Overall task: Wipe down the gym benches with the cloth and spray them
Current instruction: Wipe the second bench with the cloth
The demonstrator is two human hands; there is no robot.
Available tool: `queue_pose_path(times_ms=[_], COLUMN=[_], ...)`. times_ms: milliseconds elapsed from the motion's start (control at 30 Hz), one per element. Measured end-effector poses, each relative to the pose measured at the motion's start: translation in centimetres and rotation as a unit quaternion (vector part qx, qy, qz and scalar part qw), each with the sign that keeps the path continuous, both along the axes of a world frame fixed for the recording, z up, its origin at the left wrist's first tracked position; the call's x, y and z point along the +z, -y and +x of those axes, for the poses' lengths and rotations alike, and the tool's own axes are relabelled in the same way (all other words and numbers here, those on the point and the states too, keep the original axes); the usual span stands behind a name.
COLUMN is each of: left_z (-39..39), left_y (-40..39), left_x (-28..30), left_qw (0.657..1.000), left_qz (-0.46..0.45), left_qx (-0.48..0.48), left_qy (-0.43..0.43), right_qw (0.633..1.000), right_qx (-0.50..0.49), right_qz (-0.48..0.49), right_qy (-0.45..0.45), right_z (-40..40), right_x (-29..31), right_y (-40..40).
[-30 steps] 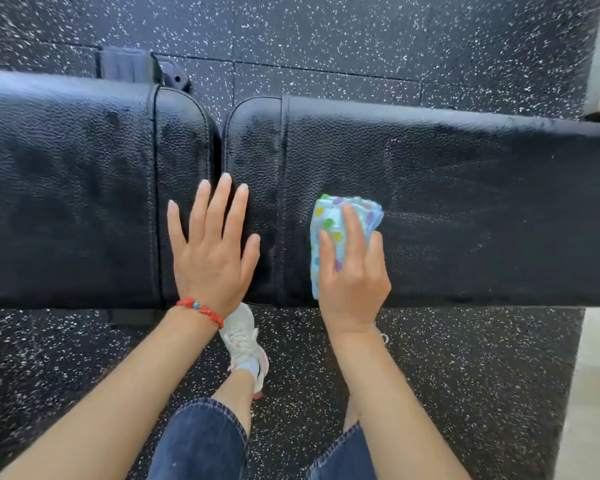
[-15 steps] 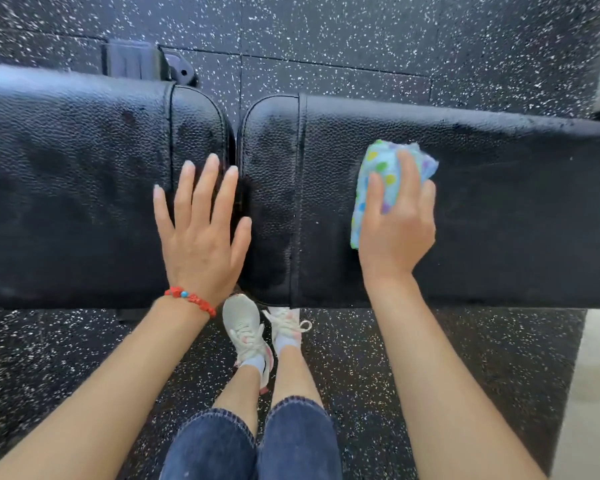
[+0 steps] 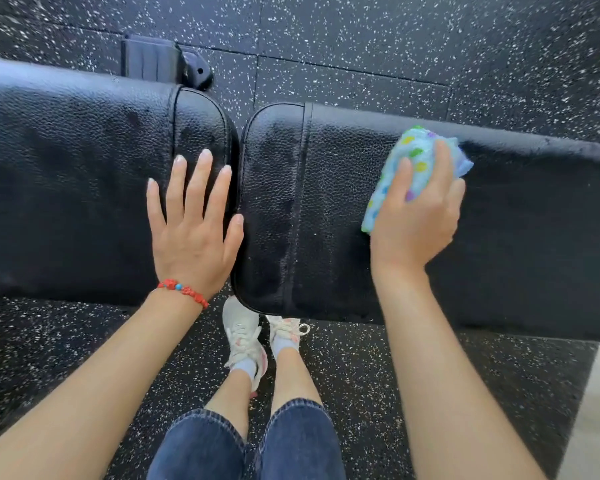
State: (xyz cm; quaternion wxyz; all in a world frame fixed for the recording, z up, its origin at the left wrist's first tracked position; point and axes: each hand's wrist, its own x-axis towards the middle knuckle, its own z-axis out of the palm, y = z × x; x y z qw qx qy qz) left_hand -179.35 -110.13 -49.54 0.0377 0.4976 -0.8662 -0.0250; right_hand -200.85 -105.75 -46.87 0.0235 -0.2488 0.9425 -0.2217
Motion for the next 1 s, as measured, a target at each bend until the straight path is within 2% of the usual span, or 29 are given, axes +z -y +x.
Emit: queue_pose_path(times_ms=[133,200,267,333,467,700,767,900,1000], left_z=[0.0,0.0,0.0,0.2,1.3,6.1,6.6,6.6,6.7], left_y=[0.0,0.1,0.1,0.2,0.5,0.7,0.6,0.5,0.5], left_x=[-0.1,-0.1,0.0,0.2,1.1,1.0,0.8,0.5,0.4], left_qw=[1.000,1.000,1.000,1.000,0.996,0.999,0.998,0.998,0.998], left_qz=[0.002,0.002,0.006,0.019,0.052,0.039,0.041,0.035,0.030], left_qx=[0.001,-0.002,-0.005,-0.004,0.002,0.014,0.015,0.016,0.019], left_qy=[-0.003,-0.003,-0.005,-0.023,-0.079,-0.031,-0.034,-0.043,-0.051], right_qw=[0.984,0.975,0.966,0.967,0.987,0.958,0.955,0.955,0.969], right_qx=[0.169,0.213,0.243,0.236,0.148,0.276,0.287,0.278,0.226], right_qz=[-0.031,-0.043,-0.033,-0.028,-0.030,-0.007,0.003,0.009,-0.005], right_qy=[-0.037,-0.036,-0.076,-0.088,-0.054,-0.072,-0.076,-0.102,-0.102], right_z=[5.6,5.3,4.0,3.5,5.8,12.0,13.0,12.5,10.8], right_x=[-0.9,-0.9,-1.1,-1.2,-0.8,-0.8,-1.0,-1.0,-1.1], right_y=[2.8,2.8,2.0,1.5,1.6,-5.5,-6.5,-4.5,0.6])
